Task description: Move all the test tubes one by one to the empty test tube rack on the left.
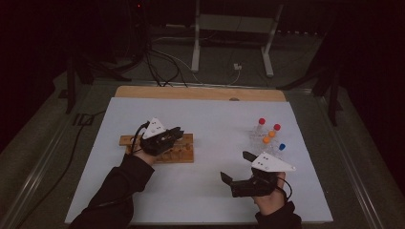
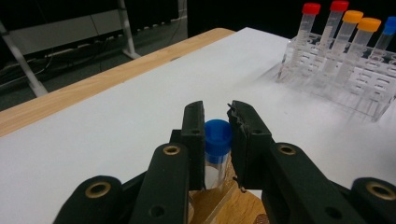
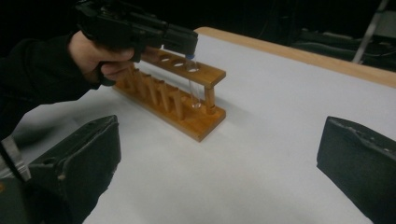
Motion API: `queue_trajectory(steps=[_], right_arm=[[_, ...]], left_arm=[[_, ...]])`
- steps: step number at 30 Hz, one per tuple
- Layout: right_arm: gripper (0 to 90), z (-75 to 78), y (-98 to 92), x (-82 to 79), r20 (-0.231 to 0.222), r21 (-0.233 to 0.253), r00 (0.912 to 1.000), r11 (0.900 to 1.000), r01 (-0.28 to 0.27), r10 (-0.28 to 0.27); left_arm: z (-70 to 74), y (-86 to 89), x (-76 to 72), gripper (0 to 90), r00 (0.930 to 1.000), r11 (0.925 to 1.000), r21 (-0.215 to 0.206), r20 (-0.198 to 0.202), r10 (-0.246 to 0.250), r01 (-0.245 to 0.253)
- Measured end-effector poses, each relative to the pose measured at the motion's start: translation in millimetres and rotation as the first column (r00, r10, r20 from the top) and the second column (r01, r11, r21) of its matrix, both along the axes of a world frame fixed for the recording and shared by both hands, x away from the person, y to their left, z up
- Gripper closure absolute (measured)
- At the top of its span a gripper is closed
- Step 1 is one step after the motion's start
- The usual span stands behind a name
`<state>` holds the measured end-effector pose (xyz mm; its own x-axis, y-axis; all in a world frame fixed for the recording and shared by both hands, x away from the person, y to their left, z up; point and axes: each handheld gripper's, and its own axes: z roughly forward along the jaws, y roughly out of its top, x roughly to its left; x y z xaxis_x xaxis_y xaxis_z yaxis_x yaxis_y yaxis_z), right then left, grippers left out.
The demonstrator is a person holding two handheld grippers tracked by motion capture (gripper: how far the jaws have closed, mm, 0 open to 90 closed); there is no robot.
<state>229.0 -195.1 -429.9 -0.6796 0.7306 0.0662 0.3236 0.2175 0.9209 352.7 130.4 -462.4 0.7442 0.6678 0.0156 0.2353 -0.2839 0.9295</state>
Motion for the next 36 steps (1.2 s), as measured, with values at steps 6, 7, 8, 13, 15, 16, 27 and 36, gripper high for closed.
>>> queue_trajectory(steps=[6, 7, 8, 13, 15, 16, 27, 36], right_arm=[[0.0, 4.7, -1.5, -0.9, 0.014, -0.017, 0.9998, 1.0, -0.011, 0.011], [0.0, 5.7, -1.9, -1.3, 0.024, -0.02, 0.9996, 1.0, -0.014, 0.015], [0.0, 6.9, -2.4, -1.5, 0.028, -0.02, 0.9993, 1.0, -0.022, 0.023], [0.0, 18.4, -10.4, -2.1, 0.081, -0.024, 0.9967, 1.0, 0.003, -0.001], [0.0, 20.9, -13.4, -1.5, 0.09, -0.024, 0.9959, 1.0, 0.015, -0.013], [0.0, 23.3, -17.1, -1.1, 0.101, -0.017, 0.9946, 0.999, 0.027, -0.025], [0.0, 43.0, -63.6, 10.0, 0.13, 0.026, 0.9748, 0.983, 0.18, -0.181], [0.0, 31.6, -89.7, 23.4, 0.097, 0.001, 0.9422, 0.947, 0.322, -0.321]], left_arm=[[-0.1, 0.9, 0.1, 76.8, 0.9999, 1.0, -0.003, -0.013, -0.005, 0.005], [0.1, 1.0, 0.4, 76.4, 0.9998, 1.0, -0.003, -0.016, -0.008, 0.008], [0.4, 0.9, 0.4, 76.0, 0.9998, 1.0, -0.001, -0.017, -0.009, 0.009], [4.9, 1.2, -2.8, 48.4, 0.9998, 0.9998, -0.012, -0.014, -0.015, 0.014], [9.6, 3.1, -5.4, 43.3, 0.9998, 0.9996, -0.026, -0.014, -0.015, 0.015], [12.1, 4.3, -7.1, 36.8, 0.9999, 0.9994, -0.031, -0.007, -0.014, 0.013], [27.0, 16.6, -28.4, 2.4, 0.9985, 0.9961, -0.071, -0.011, -0.054, 0.053], [24.4, 26.2, -47.9, 1.8, 0.9968, 0.9959, -0.049, -0.022, -0.077, 0.076]])
